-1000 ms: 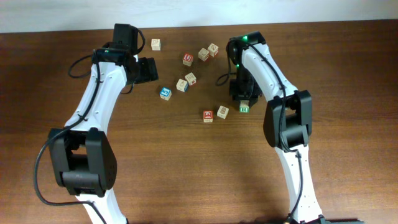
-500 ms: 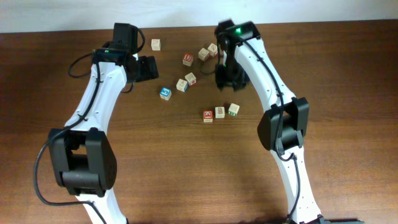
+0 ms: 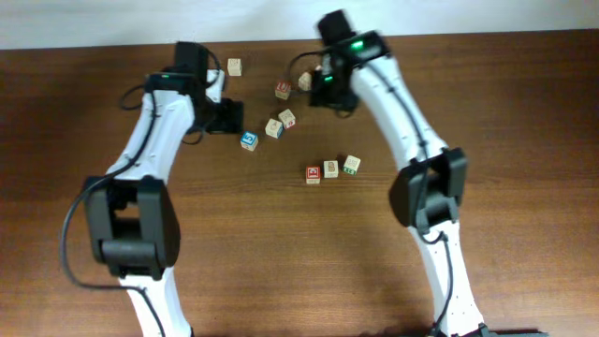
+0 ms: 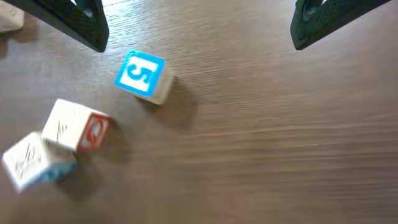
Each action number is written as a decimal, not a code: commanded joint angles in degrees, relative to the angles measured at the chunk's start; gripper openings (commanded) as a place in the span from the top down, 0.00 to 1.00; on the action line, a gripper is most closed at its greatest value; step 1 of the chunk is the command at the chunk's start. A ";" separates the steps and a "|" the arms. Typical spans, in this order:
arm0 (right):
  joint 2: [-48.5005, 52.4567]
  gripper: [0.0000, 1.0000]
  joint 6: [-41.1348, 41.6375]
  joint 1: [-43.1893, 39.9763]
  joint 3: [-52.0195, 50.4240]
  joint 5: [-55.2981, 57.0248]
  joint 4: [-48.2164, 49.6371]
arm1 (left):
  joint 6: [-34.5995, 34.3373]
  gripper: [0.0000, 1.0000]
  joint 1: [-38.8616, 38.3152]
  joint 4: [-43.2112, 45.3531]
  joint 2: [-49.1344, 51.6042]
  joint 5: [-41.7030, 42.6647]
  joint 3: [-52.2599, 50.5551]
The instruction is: Rotate 4 blocks
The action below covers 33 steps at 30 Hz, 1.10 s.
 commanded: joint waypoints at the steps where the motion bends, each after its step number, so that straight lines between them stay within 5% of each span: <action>1: -4.90 0.50 -1.86 -6.80 -0.20 -0.22 -3.13 | 8.66 0.07 -3.04 0.28 3.91 2.27 0.81; 5: -4.90 0.50 -3.02 -10.60 -0.22 -0.59 -5.81 | 11.15 0.10 -5.84 2.32 4.63 -0.85 0.81; 8: -4.90 0.50 -4.70 -10.62 -0.22 -0.11 -6.60 | 11.13 0.30 -6.43 2.93 4.63 -1.81 0.81; 14: -4.87 0.50 -4.85 -10.62 -0.22 -0.11 -7.17 | 11.15 0.30 -6.43 3.23 5.33 -1.84 -0.02; 24: -4.87 0.50 -4.83 -10.62 -0.22 1.38 -7.19 | 10.88 0.67 -7.28 2.93 8.17 -1.86 -0.02; 33: -4.74 0.50 -4.83 -10.58 -0.57 1.38 -9.38 | -8.09 0.75 -7.48 -10.45 8.15 3.80 0.74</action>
